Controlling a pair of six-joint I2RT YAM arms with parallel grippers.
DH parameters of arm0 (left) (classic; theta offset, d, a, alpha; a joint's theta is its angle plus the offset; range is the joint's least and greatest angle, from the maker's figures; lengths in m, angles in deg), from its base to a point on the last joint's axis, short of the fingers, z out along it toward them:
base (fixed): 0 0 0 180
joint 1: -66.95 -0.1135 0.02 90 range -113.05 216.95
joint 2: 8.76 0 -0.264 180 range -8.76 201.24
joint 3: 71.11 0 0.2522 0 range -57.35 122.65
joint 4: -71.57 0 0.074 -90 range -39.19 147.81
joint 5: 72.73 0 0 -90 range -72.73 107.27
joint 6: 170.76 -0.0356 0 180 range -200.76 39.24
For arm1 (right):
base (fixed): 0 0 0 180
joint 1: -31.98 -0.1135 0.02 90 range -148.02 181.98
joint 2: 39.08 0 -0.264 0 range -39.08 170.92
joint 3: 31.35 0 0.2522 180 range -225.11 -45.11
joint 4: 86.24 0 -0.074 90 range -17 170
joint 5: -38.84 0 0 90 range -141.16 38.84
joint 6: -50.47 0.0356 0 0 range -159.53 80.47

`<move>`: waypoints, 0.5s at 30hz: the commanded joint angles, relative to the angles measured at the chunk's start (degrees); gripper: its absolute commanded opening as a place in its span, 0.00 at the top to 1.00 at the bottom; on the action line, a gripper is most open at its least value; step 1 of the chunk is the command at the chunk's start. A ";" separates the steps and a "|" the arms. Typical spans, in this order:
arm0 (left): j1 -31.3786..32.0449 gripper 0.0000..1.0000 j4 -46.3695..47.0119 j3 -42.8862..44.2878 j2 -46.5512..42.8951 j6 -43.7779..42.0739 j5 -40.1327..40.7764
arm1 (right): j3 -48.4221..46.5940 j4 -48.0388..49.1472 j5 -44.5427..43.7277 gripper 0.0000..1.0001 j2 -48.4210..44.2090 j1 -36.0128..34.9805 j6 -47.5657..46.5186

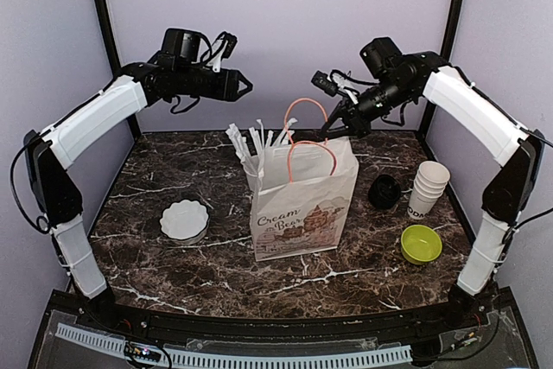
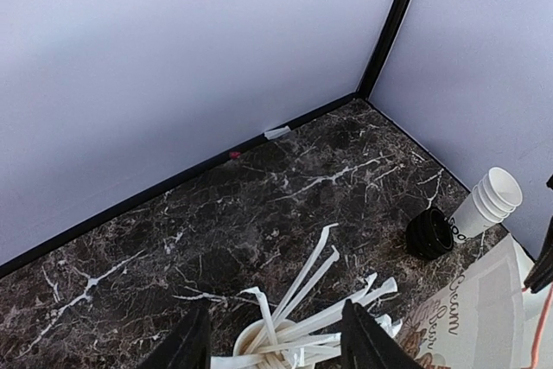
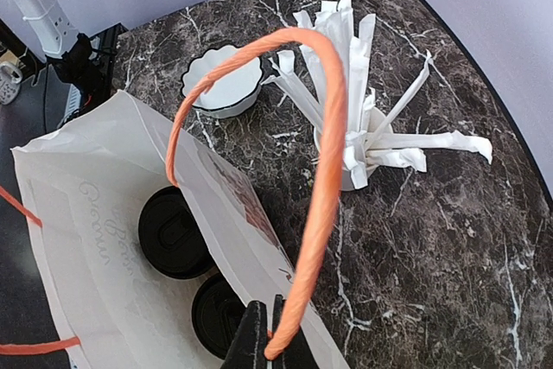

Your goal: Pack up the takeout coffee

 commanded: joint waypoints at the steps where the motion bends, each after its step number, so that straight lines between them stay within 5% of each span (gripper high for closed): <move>1: -0.29 0.47 -6.56 7.48 6.25 2.68 0.07 | 1.35 -1.75 -0.94 0.99 -2.02 0.92 -1.31; 5: -0.29 0.48 -10.93 14.68 12.73 4.45 0.41 | 1.72 -1.05 0.24 0.98 -2.14 0.92 -0.74; 15: -0.60 0.48 -11.84 15.31 16.54 5.90 3.43 | 1.79 -1.15 0.56 0.98 -2.27 0.92 -0.46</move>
